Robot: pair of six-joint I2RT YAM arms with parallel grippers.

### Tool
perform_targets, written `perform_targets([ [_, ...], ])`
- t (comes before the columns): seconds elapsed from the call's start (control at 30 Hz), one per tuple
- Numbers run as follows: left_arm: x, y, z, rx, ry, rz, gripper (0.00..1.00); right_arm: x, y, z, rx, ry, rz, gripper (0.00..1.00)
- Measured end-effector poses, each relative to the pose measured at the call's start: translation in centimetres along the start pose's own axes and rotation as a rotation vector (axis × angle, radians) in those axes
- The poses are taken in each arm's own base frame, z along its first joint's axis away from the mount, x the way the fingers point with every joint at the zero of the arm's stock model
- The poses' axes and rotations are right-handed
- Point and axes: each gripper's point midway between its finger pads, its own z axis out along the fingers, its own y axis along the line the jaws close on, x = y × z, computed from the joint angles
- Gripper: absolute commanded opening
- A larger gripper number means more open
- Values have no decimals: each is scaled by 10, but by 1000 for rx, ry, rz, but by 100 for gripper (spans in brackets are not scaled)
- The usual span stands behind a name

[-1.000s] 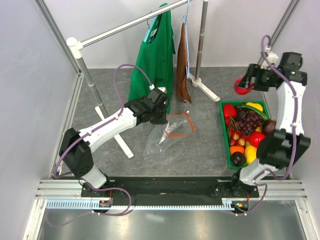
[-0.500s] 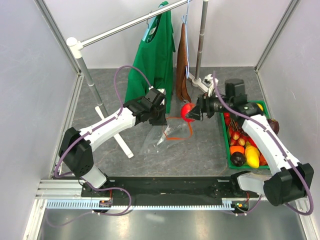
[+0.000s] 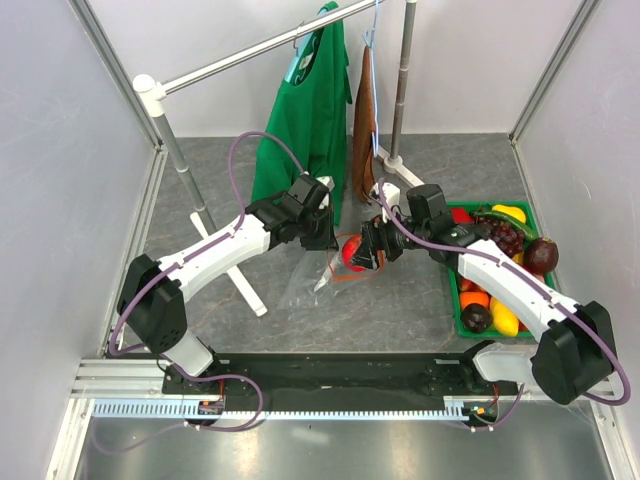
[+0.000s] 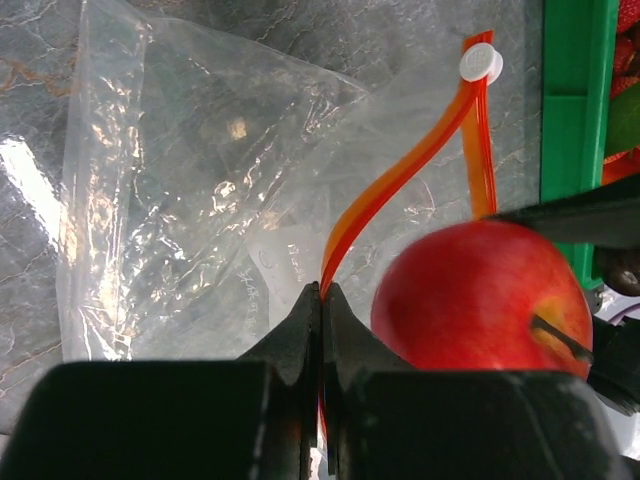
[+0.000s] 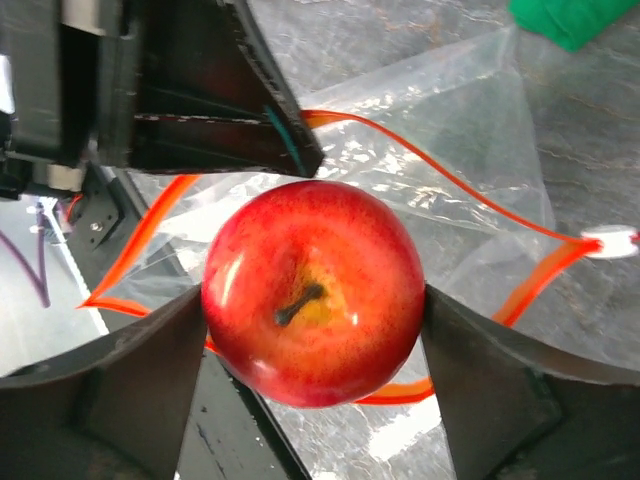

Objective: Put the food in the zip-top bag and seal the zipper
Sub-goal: Place the fake fruit in the zipper food storage bag, then adjust the zipper food storage bag at the center of the board.

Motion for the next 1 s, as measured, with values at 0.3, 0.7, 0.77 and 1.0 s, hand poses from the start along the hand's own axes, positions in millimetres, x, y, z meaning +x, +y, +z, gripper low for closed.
perform_targets([
  [0.3, -1, 0, 0, 18, 4, -9, 2, -16, -2, -13, 70, -27, 12, 95],
  [0.7, 4, 2, 2, 28, 16, -13, 2, 47, -64, -34, 273, 36, 410, 73],
  [0.77, 3, 2, 1, 30, 14, -13, 2, 65, -61, -29, 262, 47, 490, 71],
  [1.0, 1, 2, -1, 35, 8, -16, 2, 87, -40, -10, 211, 52, 604, 66],
])
